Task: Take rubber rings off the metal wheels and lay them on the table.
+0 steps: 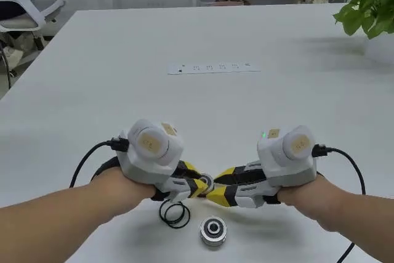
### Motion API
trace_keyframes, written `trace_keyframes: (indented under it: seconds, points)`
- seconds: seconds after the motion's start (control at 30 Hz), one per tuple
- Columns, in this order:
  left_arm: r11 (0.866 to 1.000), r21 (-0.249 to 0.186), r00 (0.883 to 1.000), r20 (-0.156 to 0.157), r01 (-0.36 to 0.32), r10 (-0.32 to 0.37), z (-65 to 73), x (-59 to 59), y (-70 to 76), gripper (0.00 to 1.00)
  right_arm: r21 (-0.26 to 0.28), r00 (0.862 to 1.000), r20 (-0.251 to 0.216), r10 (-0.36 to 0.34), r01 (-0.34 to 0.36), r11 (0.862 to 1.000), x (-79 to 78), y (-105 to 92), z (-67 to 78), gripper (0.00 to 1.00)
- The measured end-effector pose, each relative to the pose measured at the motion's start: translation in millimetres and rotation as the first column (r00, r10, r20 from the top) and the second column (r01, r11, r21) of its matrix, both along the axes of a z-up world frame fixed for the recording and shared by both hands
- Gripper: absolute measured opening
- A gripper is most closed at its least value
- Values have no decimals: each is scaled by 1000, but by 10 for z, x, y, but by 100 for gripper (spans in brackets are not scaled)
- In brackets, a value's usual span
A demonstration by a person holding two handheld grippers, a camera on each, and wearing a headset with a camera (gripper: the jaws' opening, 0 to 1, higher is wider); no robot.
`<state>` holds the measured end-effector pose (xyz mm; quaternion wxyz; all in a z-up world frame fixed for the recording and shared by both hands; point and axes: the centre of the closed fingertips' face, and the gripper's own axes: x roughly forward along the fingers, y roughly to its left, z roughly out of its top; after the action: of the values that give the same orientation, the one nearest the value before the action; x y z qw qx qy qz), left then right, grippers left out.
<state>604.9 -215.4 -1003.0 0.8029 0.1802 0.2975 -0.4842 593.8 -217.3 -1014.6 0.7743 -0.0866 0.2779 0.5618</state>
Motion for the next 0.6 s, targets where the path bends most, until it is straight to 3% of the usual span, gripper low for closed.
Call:
trace_keyframes:
  seconds: [0.6]
  points:
    - [1000,2,1000,-9,-25,25,1,-27,-9,13,-26,999,31,13,-13,1000,-13,24,-47,21]
